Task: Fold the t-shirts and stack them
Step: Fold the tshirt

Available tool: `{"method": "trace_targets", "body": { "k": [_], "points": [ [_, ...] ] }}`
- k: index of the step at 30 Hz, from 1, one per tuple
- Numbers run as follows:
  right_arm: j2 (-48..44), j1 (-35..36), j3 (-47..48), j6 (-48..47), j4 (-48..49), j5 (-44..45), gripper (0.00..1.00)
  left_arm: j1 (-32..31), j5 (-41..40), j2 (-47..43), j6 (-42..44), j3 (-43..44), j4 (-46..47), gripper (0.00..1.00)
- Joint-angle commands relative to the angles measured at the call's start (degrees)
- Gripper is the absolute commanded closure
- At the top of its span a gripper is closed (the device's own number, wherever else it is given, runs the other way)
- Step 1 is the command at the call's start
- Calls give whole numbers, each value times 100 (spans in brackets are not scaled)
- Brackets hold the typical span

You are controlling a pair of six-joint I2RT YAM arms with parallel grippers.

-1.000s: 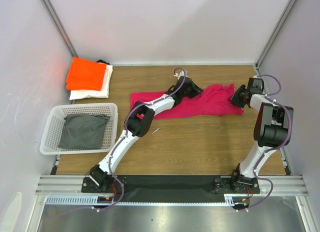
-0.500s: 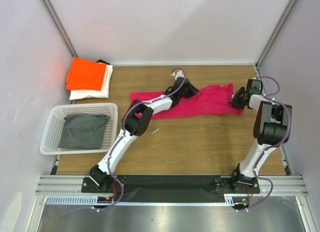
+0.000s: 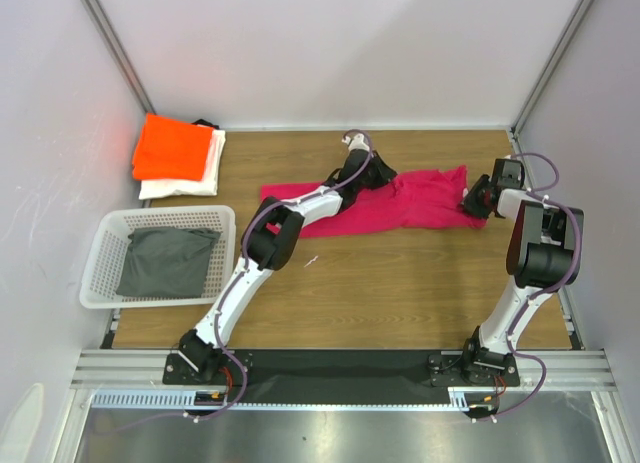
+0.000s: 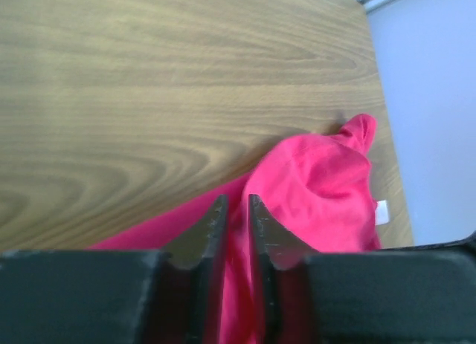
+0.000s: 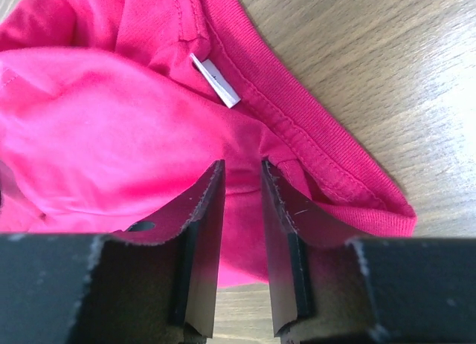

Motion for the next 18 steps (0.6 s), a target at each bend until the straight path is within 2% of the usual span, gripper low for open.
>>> {"method": "trace_targets", "body": {
  "k": [1,3,4,6,7,9,10,11,12,14,18],
  "points": [
    [21,-1,184,-154,68,-215,67,71,184,-330,481,355,299,62],
    [-40,-10,473,-180,-55,-401,65,80,395,-479,727,364,125,36],
    [-75,-1,597,-207,-108,-532,62,71,474,-585,1094,364,1,33],
    [-172,17,983,-277,-432,-849,55,124,675,-1006,1535,364,-567,29],
    [-198,34,1368,-303,-608,-754,50,150,685,-1173,1876,346,-815,28],
    [-374,87,1625,-303,-1109,-447,44,203,572,-1744,2204,250,-1690,27],
    [-444,96,1740,-321,-1197,-341,42,255,510,-1946,2631,49,-1957,26],
    [-636,96,1723,-321,-1294,-305,36,265,388,-2418,2879,-101,-2212,25],
    [-734,113,1662,-304,-1312,-279,34,273,204,-2623,3117,-415,-2772,22],
    [-910,148,1426,-225,-1330,-296,31,282,-498,-3036,3610,-786,-3294,20],
    [-1104,482,968,-40,-1374,-7,26,387,-747,-4098,4208,-2443,-3813,15]
  ]
}}
